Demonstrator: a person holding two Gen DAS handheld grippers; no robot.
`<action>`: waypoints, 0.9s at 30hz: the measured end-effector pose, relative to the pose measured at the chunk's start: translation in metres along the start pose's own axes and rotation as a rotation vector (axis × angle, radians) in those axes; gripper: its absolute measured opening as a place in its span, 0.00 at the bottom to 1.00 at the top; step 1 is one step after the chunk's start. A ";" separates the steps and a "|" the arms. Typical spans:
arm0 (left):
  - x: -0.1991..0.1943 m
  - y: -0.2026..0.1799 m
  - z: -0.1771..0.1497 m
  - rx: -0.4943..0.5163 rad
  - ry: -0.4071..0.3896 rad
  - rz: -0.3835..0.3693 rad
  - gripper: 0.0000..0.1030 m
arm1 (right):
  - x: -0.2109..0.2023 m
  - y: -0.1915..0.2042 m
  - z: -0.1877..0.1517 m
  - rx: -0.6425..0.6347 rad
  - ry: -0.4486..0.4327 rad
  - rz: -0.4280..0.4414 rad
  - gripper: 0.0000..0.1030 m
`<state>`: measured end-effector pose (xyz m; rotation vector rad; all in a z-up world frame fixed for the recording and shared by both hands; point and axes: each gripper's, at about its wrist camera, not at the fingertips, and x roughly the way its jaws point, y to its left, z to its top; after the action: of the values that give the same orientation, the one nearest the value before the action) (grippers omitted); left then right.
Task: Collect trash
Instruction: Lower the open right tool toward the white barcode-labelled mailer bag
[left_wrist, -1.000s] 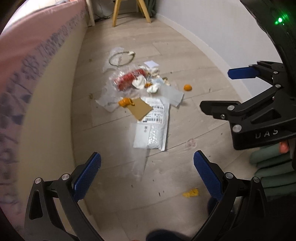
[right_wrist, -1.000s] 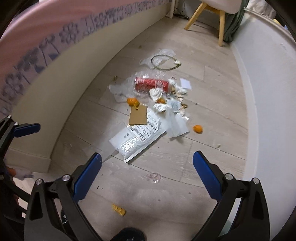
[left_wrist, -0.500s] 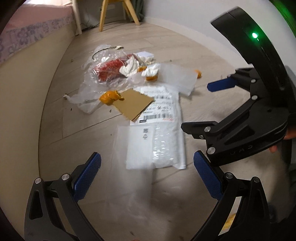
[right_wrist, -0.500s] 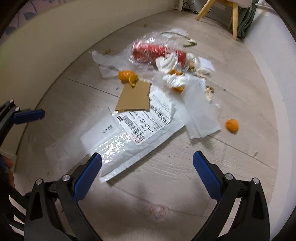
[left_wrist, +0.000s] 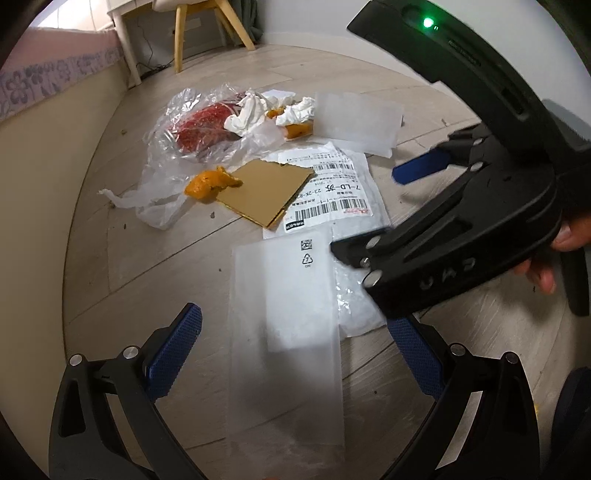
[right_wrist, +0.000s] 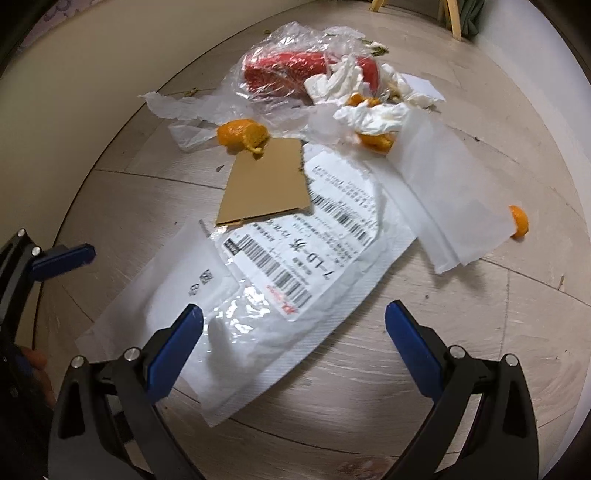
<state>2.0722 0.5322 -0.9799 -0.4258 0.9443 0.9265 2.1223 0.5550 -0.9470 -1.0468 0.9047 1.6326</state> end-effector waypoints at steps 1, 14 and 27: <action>0.001 0.000 0.001 -0.008 -0.004 -0.006 0.94 | 0.001 0.000 0.000 -0.001 0.003 0.002 0.93; 0.001 0.005 0.001 -0.024 -0.013 -0.006 0.94 | 0.020 0.004 0.001 0.046 0.032 0.037 0.93; 0.004 0.011 -0.003 -0.054 0.002 0.001 0.94 | 0.031 0.009 0.005 0.070 0.030 0.075 0.77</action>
<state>2.0629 0.5388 -0.9843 -0.4721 0.9226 0.9540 2.1076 0.5676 -0.9734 -1.0016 1.0246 1.6384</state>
